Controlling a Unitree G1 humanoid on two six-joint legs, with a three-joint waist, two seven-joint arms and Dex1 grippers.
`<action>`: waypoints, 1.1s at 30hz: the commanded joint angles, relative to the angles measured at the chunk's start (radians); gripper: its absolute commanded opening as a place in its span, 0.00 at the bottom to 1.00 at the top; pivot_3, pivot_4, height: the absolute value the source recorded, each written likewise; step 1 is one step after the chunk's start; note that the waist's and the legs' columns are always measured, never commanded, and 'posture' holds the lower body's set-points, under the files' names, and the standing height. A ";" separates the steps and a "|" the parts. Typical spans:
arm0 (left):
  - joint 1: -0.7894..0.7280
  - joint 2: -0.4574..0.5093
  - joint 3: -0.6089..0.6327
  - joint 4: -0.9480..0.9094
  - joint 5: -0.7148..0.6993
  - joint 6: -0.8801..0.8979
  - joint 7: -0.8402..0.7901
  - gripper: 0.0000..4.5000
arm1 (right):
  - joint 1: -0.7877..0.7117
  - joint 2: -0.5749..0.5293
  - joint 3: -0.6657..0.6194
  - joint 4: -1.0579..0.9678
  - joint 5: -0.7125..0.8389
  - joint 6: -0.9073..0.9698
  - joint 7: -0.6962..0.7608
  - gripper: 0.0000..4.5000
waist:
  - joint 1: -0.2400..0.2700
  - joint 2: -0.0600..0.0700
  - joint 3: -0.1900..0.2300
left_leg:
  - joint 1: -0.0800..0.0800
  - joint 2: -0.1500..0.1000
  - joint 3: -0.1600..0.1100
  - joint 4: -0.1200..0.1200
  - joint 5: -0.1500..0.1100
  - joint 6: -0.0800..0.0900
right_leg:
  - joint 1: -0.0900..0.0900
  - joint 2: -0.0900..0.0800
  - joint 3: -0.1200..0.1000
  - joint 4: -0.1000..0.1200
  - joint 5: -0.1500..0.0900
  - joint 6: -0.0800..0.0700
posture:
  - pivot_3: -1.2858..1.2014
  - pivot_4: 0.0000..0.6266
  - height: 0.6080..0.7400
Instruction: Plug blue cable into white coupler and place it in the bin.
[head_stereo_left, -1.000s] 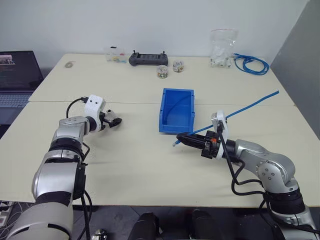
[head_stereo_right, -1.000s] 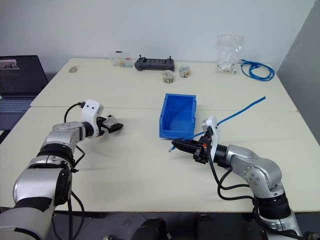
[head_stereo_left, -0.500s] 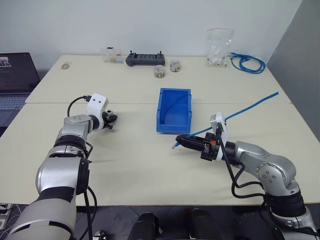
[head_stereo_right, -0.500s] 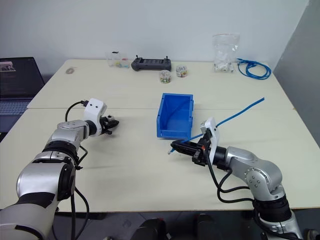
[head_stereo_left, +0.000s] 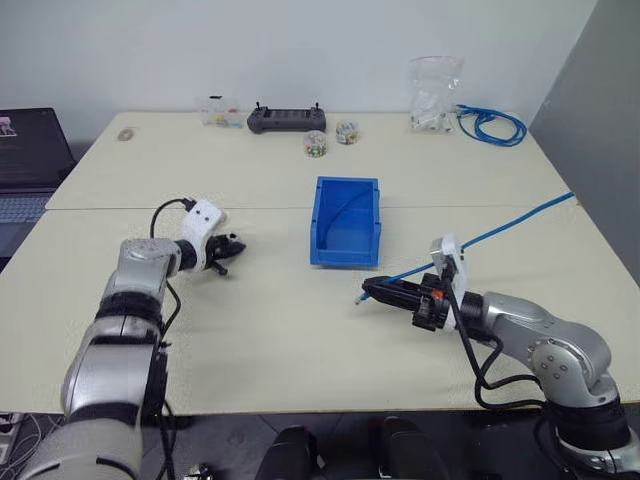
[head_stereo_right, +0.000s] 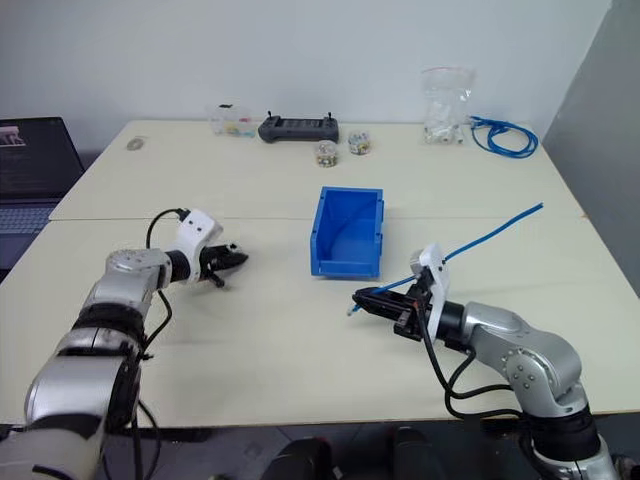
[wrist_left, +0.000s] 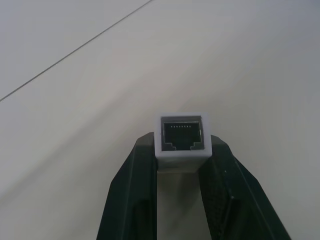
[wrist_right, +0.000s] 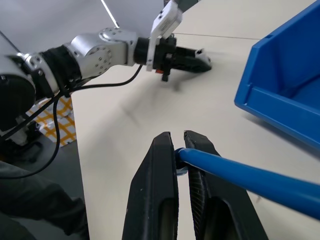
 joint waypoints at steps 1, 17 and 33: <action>0.197 0.028 -0.020 -0.429 -0.118 0.137 -0.157 0.18 | 0.024 -0.004 -0.054 -0.073 0.053 -0.009 -0.005 0.00 | 0.000 0.001 0.000 | 0.001 0.000 0.001 0.000 0.000 0.000 | 0.000 0.000 0.002 0.000 0.000 0.000 | 0.52 0.24 1.00; 0.286 0.014 -0.313 -0.920 -0.152 0.359 -0.244 0.18 | 0.051 -0.110 0.078 -0.113 -0.156 -0.132 0.057 0.00 | 0.000 -0.001 0.000 | 0.001 0.001 0.000 0.000 0.000 0.000 | 0.001 0.002 -0.002 0.001 -0.002 0.003 | 0.52 0.24 1.00; 0.203 -0.041 -0.459 -0.827 -0.035 0.325 -0.266 0.18 | -0.201 0.002 0.378 0.139 -0.455 -0.316 0.195 0.00 | 0.007 -0.001 0.000 | 0.002 -0.001 0.001 0.001 0.000 0.000 | 0.002 0.001 -0.002 0.001 -0.001 0.000 | 0.52 0.24 1.00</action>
